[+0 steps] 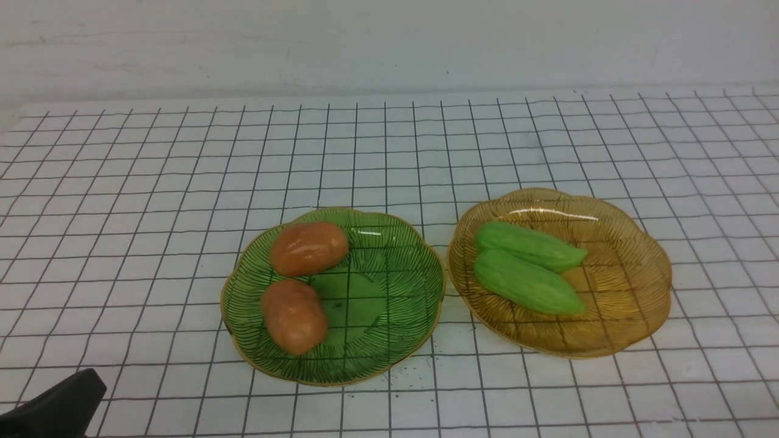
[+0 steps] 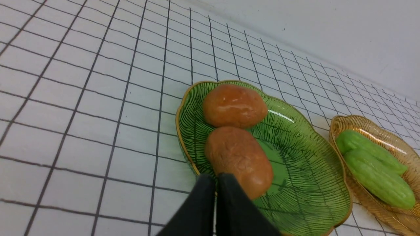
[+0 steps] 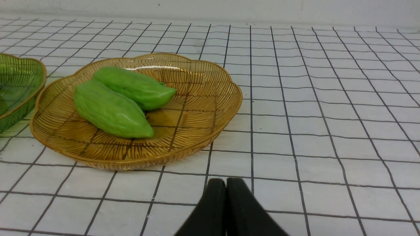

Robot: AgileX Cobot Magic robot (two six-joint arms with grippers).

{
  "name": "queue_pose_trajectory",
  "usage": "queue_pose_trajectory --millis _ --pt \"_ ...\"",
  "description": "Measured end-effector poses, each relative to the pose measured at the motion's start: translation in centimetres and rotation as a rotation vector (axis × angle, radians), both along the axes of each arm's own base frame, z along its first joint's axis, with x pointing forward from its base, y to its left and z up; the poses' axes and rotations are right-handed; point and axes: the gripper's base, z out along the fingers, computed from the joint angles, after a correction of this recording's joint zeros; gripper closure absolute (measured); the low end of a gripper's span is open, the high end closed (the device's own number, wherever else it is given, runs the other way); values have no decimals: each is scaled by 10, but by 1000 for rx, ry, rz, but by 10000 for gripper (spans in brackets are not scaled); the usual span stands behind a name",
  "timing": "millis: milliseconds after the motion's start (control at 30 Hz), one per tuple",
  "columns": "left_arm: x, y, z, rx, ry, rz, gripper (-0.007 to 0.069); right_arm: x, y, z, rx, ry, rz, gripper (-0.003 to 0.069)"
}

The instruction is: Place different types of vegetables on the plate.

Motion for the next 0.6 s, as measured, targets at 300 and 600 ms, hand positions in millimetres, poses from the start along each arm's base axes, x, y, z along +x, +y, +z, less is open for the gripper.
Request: queue_pose_trajectory --millis 300,600 --pt "-7 2 -14 200 -36 -43 631 0 0 0 0 0 0 674" --pt "-17 6 -35 379 -121 -41 631 0 0 0 0 0 0 674"
